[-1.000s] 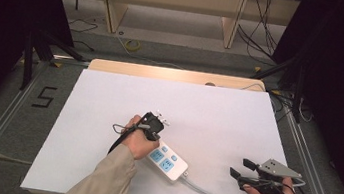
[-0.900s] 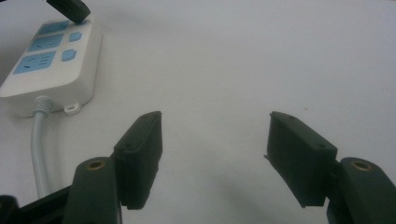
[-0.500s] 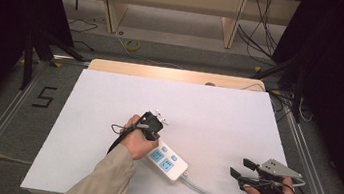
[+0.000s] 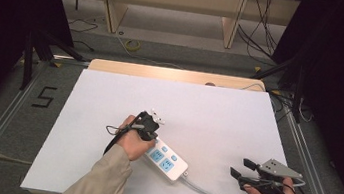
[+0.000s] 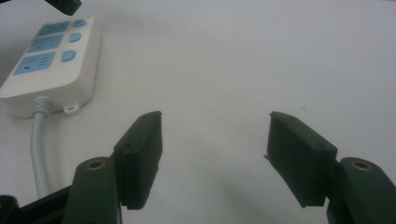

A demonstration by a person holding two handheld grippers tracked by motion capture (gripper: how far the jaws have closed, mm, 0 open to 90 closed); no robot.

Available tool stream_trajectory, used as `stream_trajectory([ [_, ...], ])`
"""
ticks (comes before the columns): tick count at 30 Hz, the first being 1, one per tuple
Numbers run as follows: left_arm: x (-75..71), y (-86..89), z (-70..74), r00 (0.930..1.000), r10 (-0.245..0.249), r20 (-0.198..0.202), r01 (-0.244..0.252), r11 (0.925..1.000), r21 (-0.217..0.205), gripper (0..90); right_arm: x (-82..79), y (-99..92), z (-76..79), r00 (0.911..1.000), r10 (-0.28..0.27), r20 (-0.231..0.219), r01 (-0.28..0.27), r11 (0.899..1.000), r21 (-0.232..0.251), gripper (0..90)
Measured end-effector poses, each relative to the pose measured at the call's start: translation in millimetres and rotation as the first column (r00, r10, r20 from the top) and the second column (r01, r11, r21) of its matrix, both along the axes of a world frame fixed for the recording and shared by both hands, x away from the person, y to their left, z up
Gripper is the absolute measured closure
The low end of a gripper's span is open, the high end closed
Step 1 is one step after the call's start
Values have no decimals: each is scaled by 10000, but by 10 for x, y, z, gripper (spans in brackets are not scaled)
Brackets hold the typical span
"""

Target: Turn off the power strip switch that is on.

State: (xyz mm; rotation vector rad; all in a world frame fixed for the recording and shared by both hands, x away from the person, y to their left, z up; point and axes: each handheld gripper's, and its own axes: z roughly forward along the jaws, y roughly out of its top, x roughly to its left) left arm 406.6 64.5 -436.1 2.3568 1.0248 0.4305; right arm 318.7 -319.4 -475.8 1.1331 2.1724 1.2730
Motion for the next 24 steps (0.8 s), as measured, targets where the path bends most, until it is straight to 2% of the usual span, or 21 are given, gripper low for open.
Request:
stream_trajectory([
  [1,-10,11,10,10000,38,73,-37,9999,-103,859,0,0,0,10000,1,-2,-1,10000,-3,366],
  [5,-45,80,58,9991,2,425,9,9996,-274,848,-1,3,1,10000,17,6,-17,10000,-3,366],
  [14,-147,283,94,9966,-50,823,120,9963,-849,768,-5,-1,6,10000,17,35,-17,10000,14,366],
  [19,-211,434,68,9955,45,942,66,9932,-1164,659,-3,0,4,10000,58,23,-58,10000,-12,366],
  [22,-244,529,36,9939,-53,1097,177,9935,-1121,587,-3,5,4,10000,74,22,-74,10000,-9,366],
  [24,-266,588,15,9929,122,1183,15,9933,-1153,531,-1,6,2,10000,91,16,-91,10000,-21,366],
])
